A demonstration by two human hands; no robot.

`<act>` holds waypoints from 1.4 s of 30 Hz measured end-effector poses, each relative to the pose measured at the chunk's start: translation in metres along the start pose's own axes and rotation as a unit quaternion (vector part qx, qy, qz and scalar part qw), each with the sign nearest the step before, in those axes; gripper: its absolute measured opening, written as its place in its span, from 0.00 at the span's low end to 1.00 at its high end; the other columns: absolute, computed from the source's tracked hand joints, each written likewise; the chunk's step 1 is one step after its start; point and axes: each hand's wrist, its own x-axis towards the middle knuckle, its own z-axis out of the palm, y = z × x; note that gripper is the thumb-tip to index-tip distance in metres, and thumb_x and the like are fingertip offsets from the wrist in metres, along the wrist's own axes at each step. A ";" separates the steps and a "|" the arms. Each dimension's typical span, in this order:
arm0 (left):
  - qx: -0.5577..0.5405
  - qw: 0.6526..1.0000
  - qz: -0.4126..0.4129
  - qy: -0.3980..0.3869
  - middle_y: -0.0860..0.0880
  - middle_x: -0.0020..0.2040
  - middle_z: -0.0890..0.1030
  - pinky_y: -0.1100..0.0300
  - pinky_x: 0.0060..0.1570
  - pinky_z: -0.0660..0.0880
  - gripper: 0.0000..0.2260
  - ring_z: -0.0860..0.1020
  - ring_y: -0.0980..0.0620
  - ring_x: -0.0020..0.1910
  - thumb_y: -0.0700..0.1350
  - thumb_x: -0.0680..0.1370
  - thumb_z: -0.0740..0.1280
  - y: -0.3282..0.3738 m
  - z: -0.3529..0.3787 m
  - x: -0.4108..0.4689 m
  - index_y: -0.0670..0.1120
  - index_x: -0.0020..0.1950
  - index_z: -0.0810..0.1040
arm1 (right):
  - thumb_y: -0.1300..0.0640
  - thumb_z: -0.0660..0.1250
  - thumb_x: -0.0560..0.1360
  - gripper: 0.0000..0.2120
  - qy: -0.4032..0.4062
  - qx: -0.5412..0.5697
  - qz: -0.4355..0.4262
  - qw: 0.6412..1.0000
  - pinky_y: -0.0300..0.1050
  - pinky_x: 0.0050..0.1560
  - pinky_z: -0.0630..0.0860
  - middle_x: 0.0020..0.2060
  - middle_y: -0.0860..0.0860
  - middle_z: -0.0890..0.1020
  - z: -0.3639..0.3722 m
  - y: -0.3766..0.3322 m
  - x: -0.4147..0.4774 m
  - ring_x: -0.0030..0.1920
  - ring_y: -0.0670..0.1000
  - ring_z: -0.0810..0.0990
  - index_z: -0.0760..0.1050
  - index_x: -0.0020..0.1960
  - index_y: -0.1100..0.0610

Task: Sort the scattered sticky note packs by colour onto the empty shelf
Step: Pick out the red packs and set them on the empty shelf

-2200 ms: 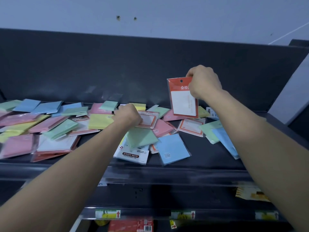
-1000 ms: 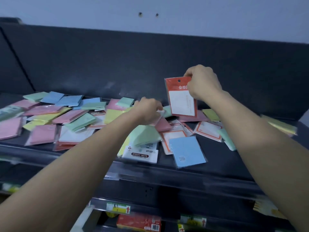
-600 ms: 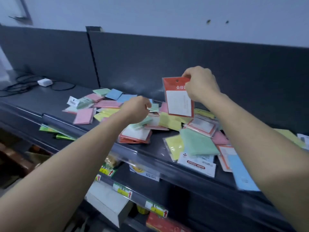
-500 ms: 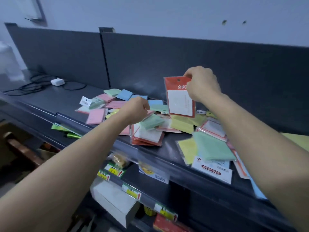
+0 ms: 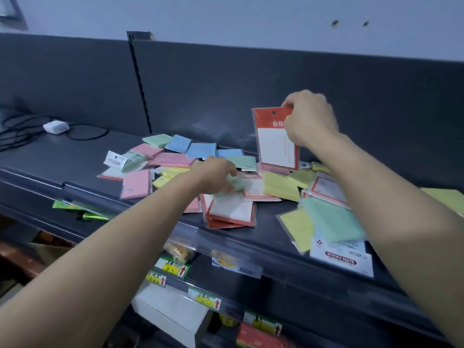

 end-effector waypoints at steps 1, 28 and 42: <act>-0.012 1.000 -0.017 0.010 0.48 0.57 0.77 0.54 0.52 0.72 0.17 0.73 0.47 0.52 0.48 0.75 0.69 -0.001 -0.002 -0.002 0.46 0.62 0.74 | 0.64 0.63 0.76 0.11 0.001 -0.001 0.000 1.000 0.48 0.41 0.73 0.52 0.56 0.80 0.001 -0.002 0.000 0.45 0.55 0.75 0.77 0.56 0.57; -0.529 0.776 -0.345 -0.005 0.43 0.39 0.77 0.65 0.22 0.69 0.08 0.71 0.54 0.29 0.38 0.78 0.65 0.015 0.018 -0.043 0.40 0.40 0.70 | 0.65 0.62 0.75 0.12 -0.045 0.043 -0.065 0.996 0.48 0.44 0.75 0.52 0.55 0.80 -0.009 -0.001 -0.037 0.48 0.56 0.77 0.77 0.56 0.56; -0.530 0.736 -0.373 0.195 0.42 0.33 0.73 0.64 0.16 0.72 0.10 0.75 0.49 0.24 0.30 0.76 0.60 -0.001 -0.004 -0.102 0.38 0.35 0.68 | 0.67 0.61 0.74 0.15 -0.057 0.058 -0.129 0.988 0.49 0.48 0.74 0.54 0.56 0.80 -0.004 -0.031 -0.055 0.53 0.59 0.78 0.78 0.57 0.55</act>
